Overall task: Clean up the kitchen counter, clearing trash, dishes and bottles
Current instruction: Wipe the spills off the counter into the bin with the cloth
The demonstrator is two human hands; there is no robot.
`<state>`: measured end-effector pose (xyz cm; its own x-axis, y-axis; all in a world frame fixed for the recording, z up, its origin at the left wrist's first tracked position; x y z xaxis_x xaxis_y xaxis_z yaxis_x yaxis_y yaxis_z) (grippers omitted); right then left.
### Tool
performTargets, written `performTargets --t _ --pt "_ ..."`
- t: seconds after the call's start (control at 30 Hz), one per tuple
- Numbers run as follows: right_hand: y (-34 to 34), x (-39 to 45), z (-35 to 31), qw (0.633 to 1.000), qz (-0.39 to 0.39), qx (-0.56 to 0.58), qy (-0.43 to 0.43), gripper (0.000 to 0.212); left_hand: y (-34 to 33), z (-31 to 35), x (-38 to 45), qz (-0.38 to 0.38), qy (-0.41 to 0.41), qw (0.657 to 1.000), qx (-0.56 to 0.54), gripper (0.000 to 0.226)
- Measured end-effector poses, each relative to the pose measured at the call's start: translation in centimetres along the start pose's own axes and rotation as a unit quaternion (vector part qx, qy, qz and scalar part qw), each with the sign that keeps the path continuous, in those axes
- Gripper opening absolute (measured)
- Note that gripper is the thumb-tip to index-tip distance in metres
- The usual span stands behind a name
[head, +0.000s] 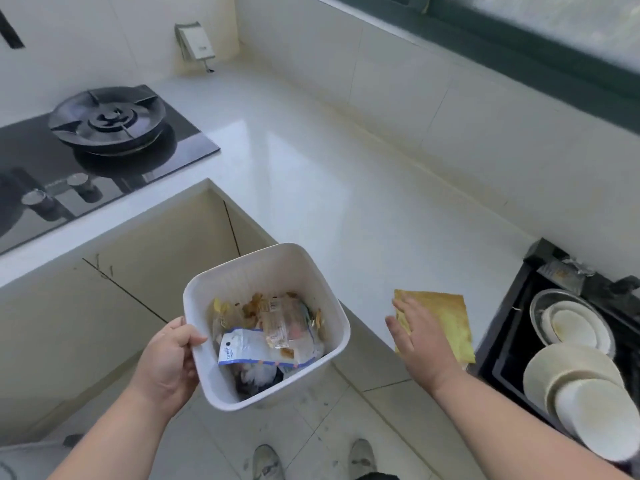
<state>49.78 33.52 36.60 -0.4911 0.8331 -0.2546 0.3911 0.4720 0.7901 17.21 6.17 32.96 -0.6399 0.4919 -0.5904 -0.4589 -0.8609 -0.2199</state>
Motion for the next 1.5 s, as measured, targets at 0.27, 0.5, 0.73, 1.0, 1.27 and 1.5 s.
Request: performTargets --t 0.27,0.5,0.73,1.0,1.27,1.5 --pt "-7.2 5.7 -14.3 0.965 -0.153 0.206 -0.062 0.031 3.1 1.0 2.2 0.088 0.010 0.996 -0.032 0.026" --pt "-15.9 11.6 -18.3 0.945 -0.281 0.131 -0.102 0.042 6.3 1.1 3.8 0.217 0.002 0.976 0.004 0.029" --pt "-24.9 17.4 -21.1 0.935 -0.305 0.083 -0.164 0.071 9.8 -1.8 10.5 0.273 0.067 0.958 0.048 0.023" --pt "-37.3 23.9 -20.3 0.940 -0.269 0.007 -0.209 0.081 15.4 -7.4 22.7 0.249 0.190 0.948 0.057 0.018" --pt "-51.2 30.6 -14.6 0.907 -0.240 0.126 -0.323 0.116 20.0 -15.2 37.5 0.197 0.209 0.958 0.017 0.017" --pt "-58.4 36.4 -11.3 0.933 -0.233 0.069 -0.265 0.082 21.7 -20.8 45.3 0.177 0.217 0.960 0.009 0.016"
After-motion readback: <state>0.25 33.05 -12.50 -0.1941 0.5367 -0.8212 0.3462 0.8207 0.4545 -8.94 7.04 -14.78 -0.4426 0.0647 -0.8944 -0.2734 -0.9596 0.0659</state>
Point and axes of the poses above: each hand's wrist, its own x-axis towards the middle knuckle, its own y-axis out of the back of the hand, z = x × y, the point moved 6 cm from there along x, towards the middle knuckle, and after that the axes turned 3 degrees about -y, right-handed, at the moved point
